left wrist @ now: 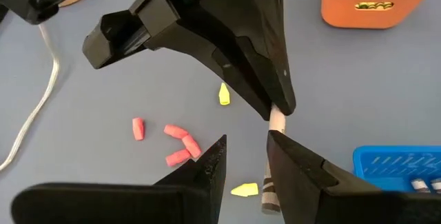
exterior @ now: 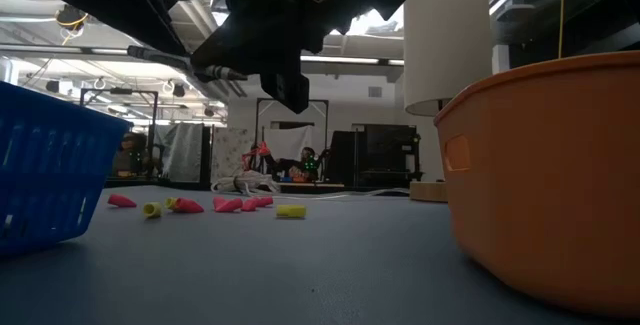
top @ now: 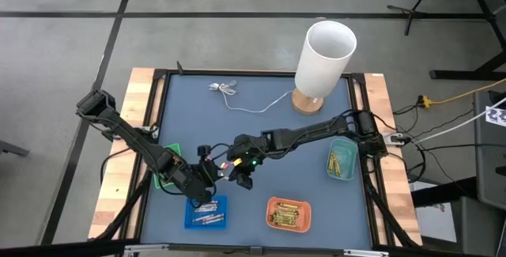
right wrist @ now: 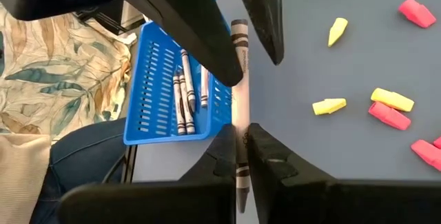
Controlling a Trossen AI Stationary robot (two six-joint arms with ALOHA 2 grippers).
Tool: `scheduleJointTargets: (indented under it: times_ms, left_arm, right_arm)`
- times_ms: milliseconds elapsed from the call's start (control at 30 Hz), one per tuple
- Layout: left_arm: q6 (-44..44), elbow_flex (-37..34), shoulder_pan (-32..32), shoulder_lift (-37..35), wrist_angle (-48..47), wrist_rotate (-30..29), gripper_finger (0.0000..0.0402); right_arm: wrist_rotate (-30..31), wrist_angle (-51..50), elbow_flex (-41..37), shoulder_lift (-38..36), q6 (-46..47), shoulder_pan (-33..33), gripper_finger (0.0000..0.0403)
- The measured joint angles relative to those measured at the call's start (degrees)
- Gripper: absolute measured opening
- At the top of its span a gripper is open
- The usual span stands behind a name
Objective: Sort crayons
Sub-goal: Put the gray crayon into the blue bin
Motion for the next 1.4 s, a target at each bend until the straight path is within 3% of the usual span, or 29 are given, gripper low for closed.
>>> scheduleJointTargets:
  times_ms: [567, 767, 1000, 1400]
  left_arm:
    - [-0.1, 0.0, 0.0, 0.0, 2.9, 0.7, 0.0098]
    - [0.0, 0.0, 0.0, 0.0, 2.8, 0.9, 0.0098]
    - [0.0, 0.0, 0.0, 0.0, 2.8, 6.3, 0.0098]
    - [0.2, 0.0, 0.0, 0.0, 2.7, 6.6, 0.0098]
  right_arm:
    - [3.0, 0.3, 0.0, 0.0, 0.0, 0.0, 0.0013]
    - [0.6, 0.3, 0.0, -0.1, 0.0, 0.0, 0.0013]
    - [0.0, 0.4, 0.0, -0.1, 0.0, 0.0, 0.0014]
    - [-3.6, 1.3, 0.0, -0.1, 0.0, 0.0, 0.0014]
